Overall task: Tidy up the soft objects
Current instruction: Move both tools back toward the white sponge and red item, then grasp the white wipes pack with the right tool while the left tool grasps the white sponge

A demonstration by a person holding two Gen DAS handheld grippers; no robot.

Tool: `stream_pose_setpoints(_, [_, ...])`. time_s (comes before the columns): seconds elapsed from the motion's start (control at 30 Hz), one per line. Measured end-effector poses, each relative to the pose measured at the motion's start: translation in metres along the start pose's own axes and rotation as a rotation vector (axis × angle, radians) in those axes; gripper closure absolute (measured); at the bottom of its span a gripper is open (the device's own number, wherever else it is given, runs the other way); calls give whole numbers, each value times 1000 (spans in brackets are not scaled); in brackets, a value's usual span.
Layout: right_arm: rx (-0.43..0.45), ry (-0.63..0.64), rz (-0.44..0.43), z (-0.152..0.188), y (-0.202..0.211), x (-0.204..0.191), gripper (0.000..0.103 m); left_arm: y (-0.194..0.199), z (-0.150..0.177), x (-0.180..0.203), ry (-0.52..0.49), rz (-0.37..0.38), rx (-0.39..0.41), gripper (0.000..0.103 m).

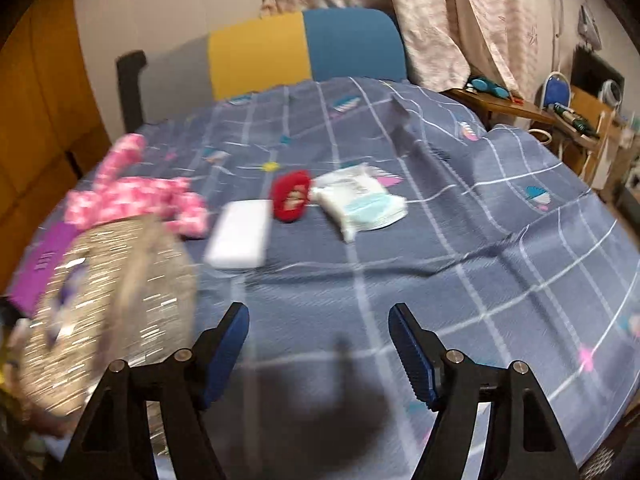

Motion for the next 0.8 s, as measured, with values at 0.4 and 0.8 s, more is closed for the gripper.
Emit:
stream_pose_setpoints(0.4, [-55,78,106,-89,-107,33,9,-23,-44,40,-44,9,-8,63])
stream_pose_setpoints(0.8, [-117,159,85,-91,-155,32,28,-58,-78,75,-100,14,-59,62])
Point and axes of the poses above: each gripper's, at about its wrist camera, not at the fingertips, and y roughly against the way its jaws point, x to its right, z to its underside, the point moved 2 cm from there along -y, roughly the way its jaws point, and after that the axes turned 5 degrees about -z, right-handed, at the moved point
